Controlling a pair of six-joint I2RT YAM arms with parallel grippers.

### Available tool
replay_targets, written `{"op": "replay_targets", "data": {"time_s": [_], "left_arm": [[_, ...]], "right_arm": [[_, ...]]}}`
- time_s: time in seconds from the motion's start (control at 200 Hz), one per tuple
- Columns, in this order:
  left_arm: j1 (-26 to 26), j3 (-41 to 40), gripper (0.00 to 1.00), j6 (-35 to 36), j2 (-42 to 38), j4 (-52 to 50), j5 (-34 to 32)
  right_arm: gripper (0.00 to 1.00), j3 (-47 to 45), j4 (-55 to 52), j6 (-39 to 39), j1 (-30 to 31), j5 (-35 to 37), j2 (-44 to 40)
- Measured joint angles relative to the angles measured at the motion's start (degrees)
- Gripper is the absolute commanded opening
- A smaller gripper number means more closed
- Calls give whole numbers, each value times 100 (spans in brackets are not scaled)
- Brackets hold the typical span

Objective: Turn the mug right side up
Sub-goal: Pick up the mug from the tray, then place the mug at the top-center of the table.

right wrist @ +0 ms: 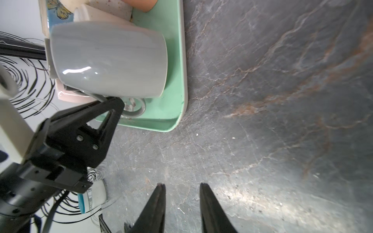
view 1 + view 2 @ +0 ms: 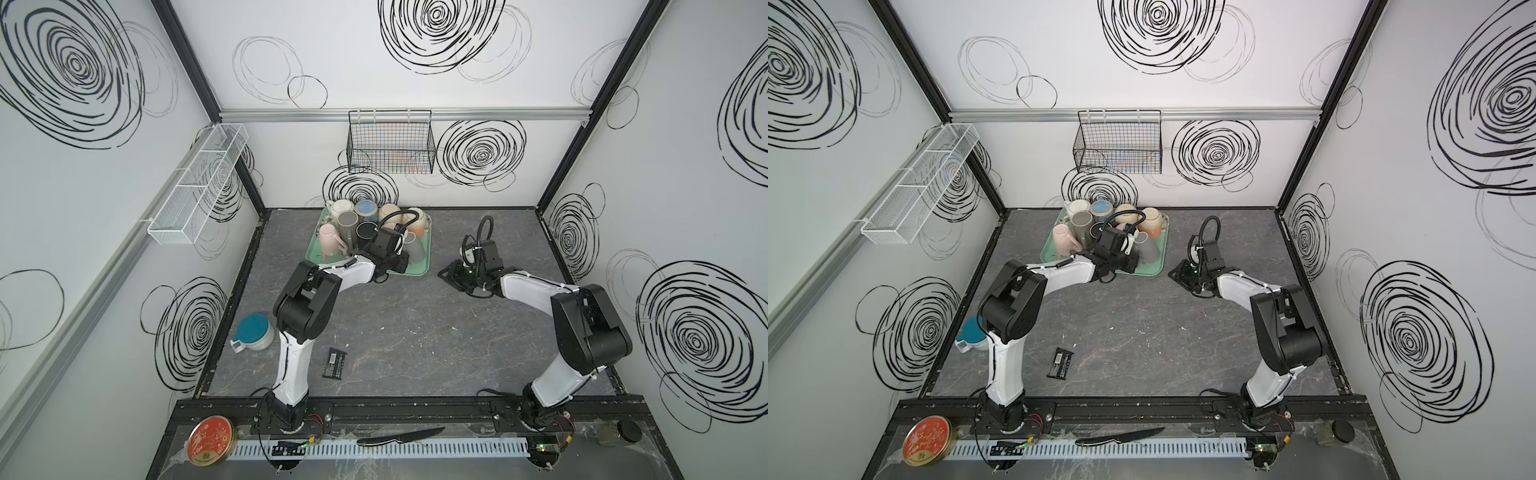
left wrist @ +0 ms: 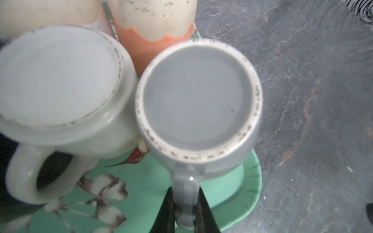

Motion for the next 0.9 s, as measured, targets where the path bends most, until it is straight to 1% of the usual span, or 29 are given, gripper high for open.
{"op": "replay_targets", "data": {"time_s": [0.11, 0.265, 0.4, 0.525, 0.696, 0.901], "left_arm": [[96, -417, 0, -614, -109, 570, 225], [254, -944, 0, -1423, -256, 1257, 494], [313, -1327, 0, -1996, -387, 1742, 634], [367, -1600, 0, -2411, -553, 2129, 697], [413, -1770, 0, -2857, -789, 2570, 691], [428, -1908, 0, -3357, -1207, 2940, 673]], "right_arm": [[35, 2, 304, 201, 103, -181, 15], [44, 2, 754, 566, 221, -402, 118], [46, 2, 1130, 850, 275, -562, 280], [46, 4, 1447, 1134, 328, -695, 481], [46, 59, 1797, 1486, 391, -813, 671], [47, 444, 2059, 1790, 516, -929, 916]]}}
